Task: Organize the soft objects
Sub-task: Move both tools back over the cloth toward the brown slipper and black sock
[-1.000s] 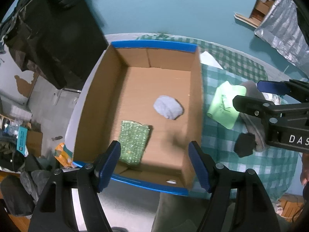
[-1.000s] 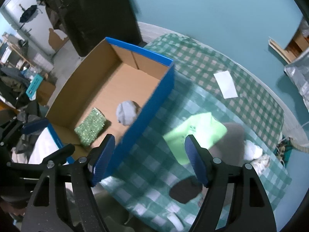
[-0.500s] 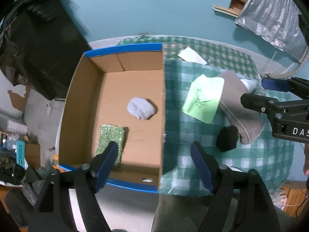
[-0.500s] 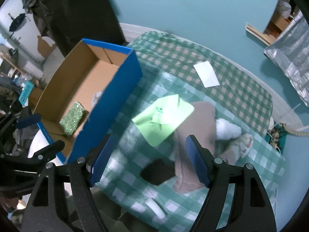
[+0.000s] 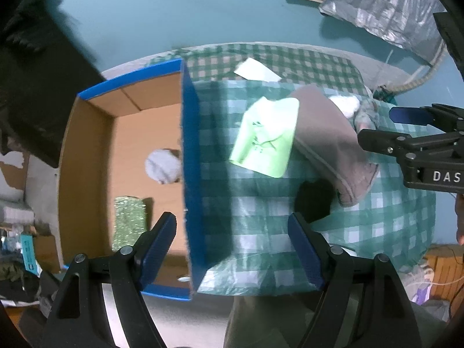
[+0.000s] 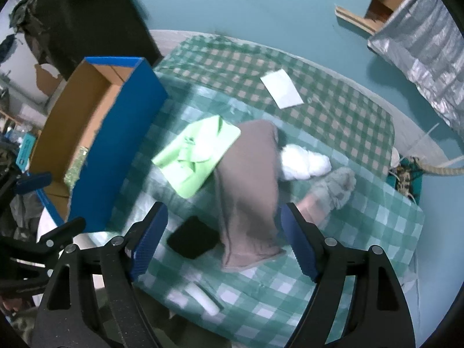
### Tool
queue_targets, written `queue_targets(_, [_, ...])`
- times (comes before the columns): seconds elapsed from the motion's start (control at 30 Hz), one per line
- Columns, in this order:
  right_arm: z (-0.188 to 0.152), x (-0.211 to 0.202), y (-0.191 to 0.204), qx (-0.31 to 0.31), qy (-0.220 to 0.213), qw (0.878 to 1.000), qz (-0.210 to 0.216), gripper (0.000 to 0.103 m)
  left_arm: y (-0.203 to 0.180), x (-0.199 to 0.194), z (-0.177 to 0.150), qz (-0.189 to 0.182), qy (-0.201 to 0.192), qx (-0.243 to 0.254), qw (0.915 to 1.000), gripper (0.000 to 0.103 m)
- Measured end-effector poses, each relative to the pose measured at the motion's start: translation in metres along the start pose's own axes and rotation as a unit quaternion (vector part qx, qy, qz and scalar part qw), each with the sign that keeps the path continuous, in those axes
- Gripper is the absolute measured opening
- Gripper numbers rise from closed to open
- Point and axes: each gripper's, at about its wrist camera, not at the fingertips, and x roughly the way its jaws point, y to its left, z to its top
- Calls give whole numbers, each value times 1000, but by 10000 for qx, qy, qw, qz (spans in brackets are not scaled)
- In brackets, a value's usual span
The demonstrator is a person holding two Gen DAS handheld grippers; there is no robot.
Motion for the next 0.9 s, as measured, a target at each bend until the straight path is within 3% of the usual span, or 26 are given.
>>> queue_targets(0.23, [-9, 27, -19, 158, 239, 9996, -44, 80, -21, 18, 6, -155, 20, 261, 9995, 80])
queue_targets(0.47, [-13, 56, -29, 277, 409, 9988, 60, 80, -40, 41, 7, -57, 90, 657, 9978, 80])
queue_targets(0.6, [-13, 75, -30, 220, 534, 9983, 30, 80, -43, 57, 6, -320, 230, 567, 9976, 80])
queue_targets(0.9, [-22, 111, -27, 16, 906, 9958, -117, 80, -51, 85, 4, -414, 331, 428, 9977, 80])
